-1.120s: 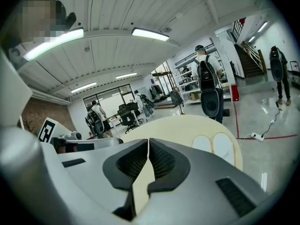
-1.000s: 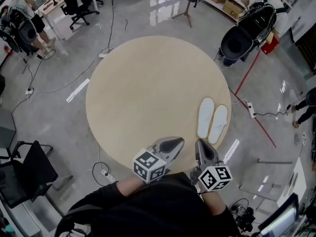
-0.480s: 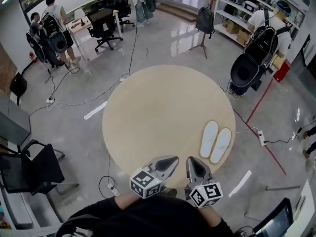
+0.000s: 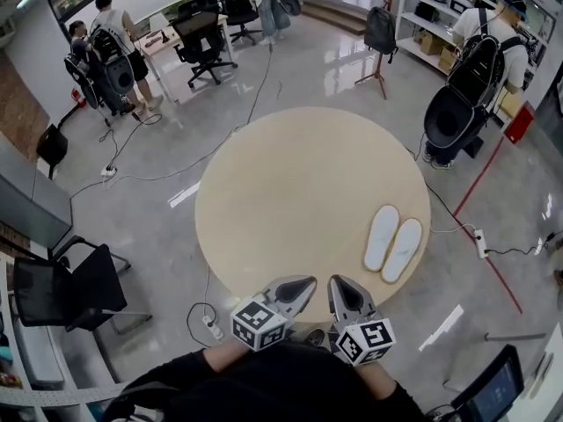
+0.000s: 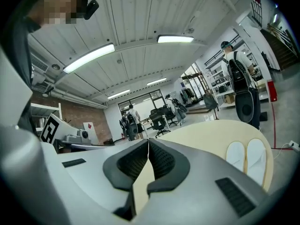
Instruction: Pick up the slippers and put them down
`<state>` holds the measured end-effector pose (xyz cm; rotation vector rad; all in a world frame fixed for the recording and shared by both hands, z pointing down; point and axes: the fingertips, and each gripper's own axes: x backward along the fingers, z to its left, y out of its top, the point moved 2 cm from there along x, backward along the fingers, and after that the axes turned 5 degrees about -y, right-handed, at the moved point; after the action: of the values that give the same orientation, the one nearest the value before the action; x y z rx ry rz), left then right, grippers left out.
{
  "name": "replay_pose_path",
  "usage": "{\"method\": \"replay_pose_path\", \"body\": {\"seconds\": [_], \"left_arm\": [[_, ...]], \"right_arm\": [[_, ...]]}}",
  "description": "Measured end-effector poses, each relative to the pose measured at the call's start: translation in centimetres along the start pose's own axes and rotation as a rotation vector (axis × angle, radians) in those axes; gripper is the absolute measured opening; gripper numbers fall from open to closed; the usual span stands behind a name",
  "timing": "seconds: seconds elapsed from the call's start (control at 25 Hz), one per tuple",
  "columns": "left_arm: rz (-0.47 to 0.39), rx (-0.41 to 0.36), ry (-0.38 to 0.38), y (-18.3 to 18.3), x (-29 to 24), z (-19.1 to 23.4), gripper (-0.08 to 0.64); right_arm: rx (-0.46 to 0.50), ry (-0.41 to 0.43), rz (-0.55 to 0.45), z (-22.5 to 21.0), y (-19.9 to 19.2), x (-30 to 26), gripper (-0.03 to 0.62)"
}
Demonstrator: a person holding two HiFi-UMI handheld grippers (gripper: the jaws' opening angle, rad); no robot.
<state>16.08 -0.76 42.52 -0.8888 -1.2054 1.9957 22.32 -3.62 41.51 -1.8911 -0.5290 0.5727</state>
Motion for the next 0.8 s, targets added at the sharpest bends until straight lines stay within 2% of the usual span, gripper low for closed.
{"method": "replay_pose_path", "body": {"seconds": [0.36,0.6,0.8], "left_arm": [[-0.046,-0.047,-0.006,2.2,2.5,0.6,0.025],[-0.083,-0.015,0.029,2.9,6.1,4.3,0.025],[-0.113,-0.038,0.007,3.8,9.3,7.7,0.025]], "right_arm": [[0.047,0.007,-0.027,2.8,1.8,-1.0,0.015],[0.066,-0.008,-0.033,5.7,1.5,-3.4,0.015],[0.098,-0.021,-0.038,9.0,0.6,-6.9,0.015]]}}
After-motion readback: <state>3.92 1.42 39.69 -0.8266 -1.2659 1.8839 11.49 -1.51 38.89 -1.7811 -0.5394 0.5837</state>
